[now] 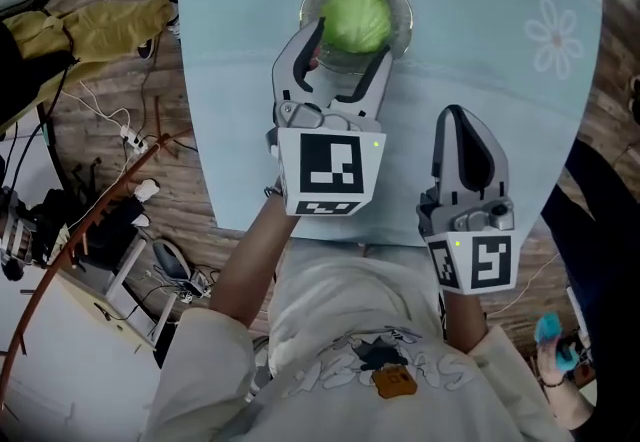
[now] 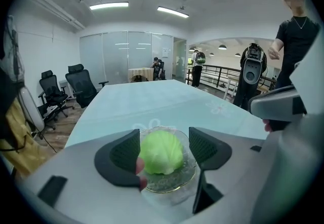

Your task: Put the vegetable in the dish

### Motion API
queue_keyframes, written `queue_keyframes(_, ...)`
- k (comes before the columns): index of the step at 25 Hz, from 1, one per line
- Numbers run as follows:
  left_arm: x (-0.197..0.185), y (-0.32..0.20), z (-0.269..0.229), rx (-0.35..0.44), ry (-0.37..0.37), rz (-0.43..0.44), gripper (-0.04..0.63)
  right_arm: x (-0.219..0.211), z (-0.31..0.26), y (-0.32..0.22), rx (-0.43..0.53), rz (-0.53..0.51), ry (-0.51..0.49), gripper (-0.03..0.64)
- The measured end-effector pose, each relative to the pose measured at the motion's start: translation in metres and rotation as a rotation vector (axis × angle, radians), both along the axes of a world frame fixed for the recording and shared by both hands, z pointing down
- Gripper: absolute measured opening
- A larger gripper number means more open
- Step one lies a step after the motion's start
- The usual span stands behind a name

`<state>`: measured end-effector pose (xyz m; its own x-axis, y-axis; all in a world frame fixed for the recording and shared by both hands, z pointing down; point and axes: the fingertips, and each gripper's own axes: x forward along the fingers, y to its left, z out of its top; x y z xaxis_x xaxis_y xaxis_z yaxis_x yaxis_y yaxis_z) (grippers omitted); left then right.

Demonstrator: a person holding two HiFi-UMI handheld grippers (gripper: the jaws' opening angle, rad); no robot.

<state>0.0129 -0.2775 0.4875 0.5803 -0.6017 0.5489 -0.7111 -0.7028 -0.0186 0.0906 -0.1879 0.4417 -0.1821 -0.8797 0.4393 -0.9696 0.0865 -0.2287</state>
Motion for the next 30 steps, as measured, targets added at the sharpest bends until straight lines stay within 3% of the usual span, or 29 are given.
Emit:
queue_keyframes(2, -0.002, 0.007, -0.008, -0.007, 0.009, -0.013, 0.293, 0.001, -0.003, 0.004, -0.010, -0.005, 0.019, 0.022)
queue_keyframes(12, -0.035, 0.028, -0.045, 0.034, -0.005, -0.119, 0.025, -0.010, -0.036, 0.012, 0.026, -0.054, 0.063, 0.023)
queue_keyframes(30, -0.060, 0.090, -0.123, 0.061, 0.041, -0.208, 0.008, -0.016, -0.096, 0.046, 0.107, -0.116, 0.077, 0.022)
